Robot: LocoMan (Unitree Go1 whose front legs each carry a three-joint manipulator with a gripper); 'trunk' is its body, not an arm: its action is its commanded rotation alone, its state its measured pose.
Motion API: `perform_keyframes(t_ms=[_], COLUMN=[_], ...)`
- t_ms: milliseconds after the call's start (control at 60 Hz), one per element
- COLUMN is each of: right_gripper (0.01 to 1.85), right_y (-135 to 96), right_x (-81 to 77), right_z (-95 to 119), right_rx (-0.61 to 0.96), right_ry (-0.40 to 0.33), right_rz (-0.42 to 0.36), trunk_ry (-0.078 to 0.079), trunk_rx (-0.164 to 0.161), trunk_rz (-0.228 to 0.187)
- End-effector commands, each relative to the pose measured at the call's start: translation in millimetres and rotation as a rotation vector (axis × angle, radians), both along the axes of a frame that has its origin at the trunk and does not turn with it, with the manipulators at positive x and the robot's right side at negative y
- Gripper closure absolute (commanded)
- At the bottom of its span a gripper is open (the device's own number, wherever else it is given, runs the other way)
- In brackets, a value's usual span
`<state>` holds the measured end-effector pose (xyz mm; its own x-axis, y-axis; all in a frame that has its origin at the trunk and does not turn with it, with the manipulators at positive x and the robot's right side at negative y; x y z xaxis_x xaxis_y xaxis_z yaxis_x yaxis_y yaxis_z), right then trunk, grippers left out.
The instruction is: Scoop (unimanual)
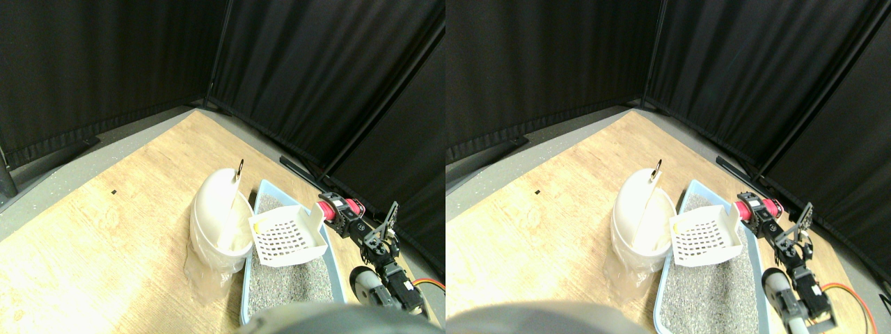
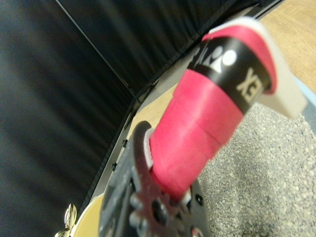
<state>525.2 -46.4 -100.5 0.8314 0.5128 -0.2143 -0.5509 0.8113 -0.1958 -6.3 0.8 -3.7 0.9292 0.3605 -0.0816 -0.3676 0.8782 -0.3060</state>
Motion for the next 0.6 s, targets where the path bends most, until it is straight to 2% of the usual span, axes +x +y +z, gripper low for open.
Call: perform_keyframes(t_ms=[17, 267, 450, 600], right_gripper=[1.81, 1.81, 1.81, 1.81], right_y=[4.9, 2.3, 7.2, 11.6], right_x=[1.1, -2.0, -8.7, -12.9], right_z=[13.4, 21.4, 31.5, 40.4], right_rx=[0.029, 0.013, -0.026, -0.07], right_ry=[-0.048, -0.077, -0.108, -0.115], right_rz=[-0.005, -0.028, 0.025, 0.028], trunk_ry=[0.022, 0.021, 0.018, 0.017], trunk_rx=[0.0, 0.002, 0.005, 0.007], trunk_rz=[0.006, 0.0, -0.01, -0.011])
